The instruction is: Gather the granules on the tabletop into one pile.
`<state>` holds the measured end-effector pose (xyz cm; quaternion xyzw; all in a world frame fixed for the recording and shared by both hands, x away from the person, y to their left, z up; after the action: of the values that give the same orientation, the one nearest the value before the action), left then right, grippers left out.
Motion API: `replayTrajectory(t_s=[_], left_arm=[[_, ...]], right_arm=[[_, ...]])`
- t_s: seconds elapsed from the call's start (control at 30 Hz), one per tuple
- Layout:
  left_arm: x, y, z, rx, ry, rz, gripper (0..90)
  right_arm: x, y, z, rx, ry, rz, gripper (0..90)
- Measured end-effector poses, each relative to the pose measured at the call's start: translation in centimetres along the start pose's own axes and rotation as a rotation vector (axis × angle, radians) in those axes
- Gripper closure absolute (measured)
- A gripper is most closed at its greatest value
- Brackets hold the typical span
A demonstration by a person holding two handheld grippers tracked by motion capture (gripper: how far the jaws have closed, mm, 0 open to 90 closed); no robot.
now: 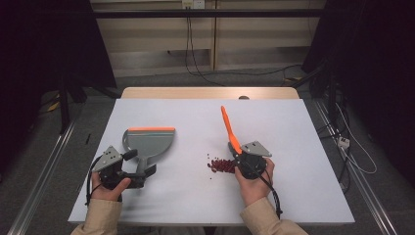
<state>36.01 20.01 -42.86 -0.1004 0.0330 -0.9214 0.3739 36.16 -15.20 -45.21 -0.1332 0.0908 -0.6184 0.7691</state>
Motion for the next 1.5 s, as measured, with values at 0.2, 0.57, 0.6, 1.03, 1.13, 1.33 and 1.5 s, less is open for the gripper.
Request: replayTrajectory(t_s=[0.2,0.57,0.6,1.03,1.13,1.33,1.5], left_arm=[[0.0,0.1,0.0,-0.002,0.001,-0.002,5.1],[0.0,0.0,-0.1,-0.005,0.000,0.001,5.2],[0.0,0.0,-0.1,-0.004,0.001,0.000,5.2],[-0.1,-0.1,-0.2,-0.012,0.003,0.004,5.1],[-0.1,-0.1,-0.2,-0.008,0.002,0.005,5.1],[0.0,0.0,-0.2,-0.010,0.008,0.002,5.2],[0.1,0.0,-0.2,-0.016,0.008,0.002,5.1]], right_arm=[[-0.2,0.3,0.1,0.009,0.016,0.005,71.1],[-1.2,1.1,0.3,0.015,0.009,0.032,71.2],[-1.2,1.1,0.4,0.017,0.017,0.032,71.1],[-0.8,1.4,1.0,0.025,0.026,0.064,71.2],[-0.3,0.8,1.4,0.041,0.030,0.069,71.2],[0.9,-0.5,0.9,0.033,-0.003,0.034,71.1],[0.5,-0.7,-0.2,0.031,0.006,0.035,71.2]])
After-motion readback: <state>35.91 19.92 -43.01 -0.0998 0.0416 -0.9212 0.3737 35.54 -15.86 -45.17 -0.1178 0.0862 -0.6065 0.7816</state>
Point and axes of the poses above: each handheld gripper's, and its own axes: y roughly forward along the jaws, z roughly out of its top, x roughly to its right, the point moved 4 cm from there along y, roughly forward along the jaws, and after that the axes turned 14 degrees about x, right-handed, at the moved point
